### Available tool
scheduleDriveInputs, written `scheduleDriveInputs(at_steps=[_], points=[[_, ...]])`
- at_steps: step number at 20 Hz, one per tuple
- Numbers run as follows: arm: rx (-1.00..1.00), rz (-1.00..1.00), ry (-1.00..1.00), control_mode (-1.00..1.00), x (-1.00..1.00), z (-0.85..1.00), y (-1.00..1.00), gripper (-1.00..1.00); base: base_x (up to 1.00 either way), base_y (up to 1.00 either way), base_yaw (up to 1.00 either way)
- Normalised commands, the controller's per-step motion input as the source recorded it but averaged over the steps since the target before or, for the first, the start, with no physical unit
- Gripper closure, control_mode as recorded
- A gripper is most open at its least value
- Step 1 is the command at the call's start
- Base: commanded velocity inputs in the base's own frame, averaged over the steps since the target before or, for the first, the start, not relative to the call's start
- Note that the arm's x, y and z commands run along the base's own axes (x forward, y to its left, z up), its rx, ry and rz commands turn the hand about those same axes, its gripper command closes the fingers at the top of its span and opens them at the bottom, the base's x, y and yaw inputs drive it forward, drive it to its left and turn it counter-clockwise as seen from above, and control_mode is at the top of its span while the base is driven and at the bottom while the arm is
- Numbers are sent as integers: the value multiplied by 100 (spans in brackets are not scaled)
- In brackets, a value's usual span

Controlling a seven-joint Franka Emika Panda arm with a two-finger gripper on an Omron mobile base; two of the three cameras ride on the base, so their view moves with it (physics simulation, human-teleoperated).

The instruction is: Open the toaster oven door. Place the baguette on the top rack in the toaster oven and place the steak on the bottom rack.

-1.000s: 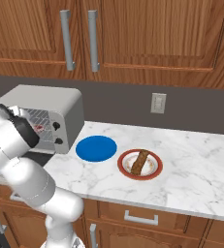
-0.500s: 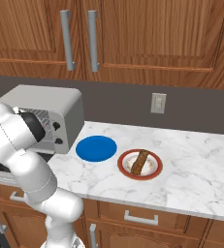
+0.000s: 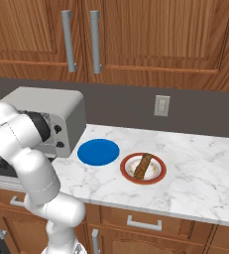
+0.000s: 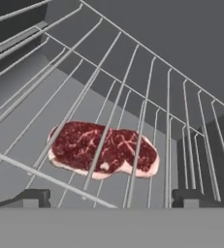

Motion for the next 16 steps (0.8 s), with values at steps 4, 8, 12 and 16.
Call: scheduleDriveInputs(at_steps=[4,8,12,16], points=[[0,0,0,-100,17,0,0,-100,0,0,0],[0,0,0,-100,17,0,0,-100,0,0,0],[0,0,0,-100,19,-1,0,-100,0,0,0],[0,0,0,-100,3,-11,2,-100,0,0,0]])
